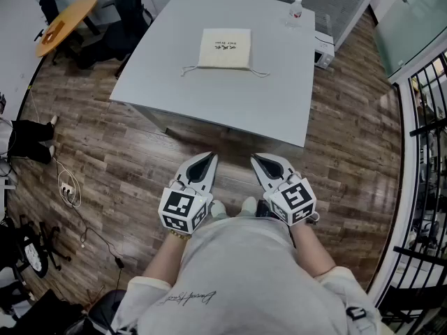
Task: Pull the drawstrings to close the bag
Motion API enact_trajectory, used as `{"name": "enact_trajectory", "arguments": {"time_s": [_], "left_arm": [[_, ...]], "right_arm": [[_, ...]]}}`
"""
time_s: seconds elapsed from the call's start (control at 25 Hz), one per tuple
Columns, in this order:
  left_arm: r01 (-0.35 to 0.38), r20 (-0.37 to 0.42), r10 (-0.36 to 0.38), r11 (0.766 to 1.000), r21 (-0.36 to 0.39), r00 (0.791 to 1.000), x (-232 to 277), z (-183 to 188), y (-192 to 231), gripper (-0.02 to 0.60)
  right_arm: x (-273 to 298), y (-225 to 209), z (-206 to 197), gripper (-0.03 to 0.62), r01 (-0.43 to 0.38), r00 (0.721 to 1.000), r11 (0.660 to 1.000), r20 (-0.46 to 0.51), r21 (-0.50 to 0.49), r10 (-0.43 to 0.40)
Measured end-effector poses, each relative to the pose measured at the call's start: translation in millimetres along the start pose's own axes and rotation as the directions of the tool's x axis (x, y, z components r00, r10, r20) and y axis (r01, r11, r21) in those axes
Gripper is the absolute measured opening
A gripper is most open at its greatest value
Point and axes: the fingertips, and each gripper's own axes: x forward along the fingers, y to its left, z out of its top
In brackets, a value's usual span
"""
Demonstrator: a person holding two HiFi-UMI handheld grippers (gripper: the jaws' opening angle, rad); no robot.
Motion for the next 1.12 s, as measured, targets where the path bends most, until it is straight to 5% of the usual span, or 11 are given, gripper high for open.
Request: {"name": "enact_trajectory", "arguments": {"time_s": [1.12], "left_arm": [[0.043,0.02,-0.043,0.999,-0.008,0.999,-46,0,36,0.009]], "right_arm": [[27,56,13,0.021,-0.021,1.0,1.0,0.003,0.015,0.021]]}}
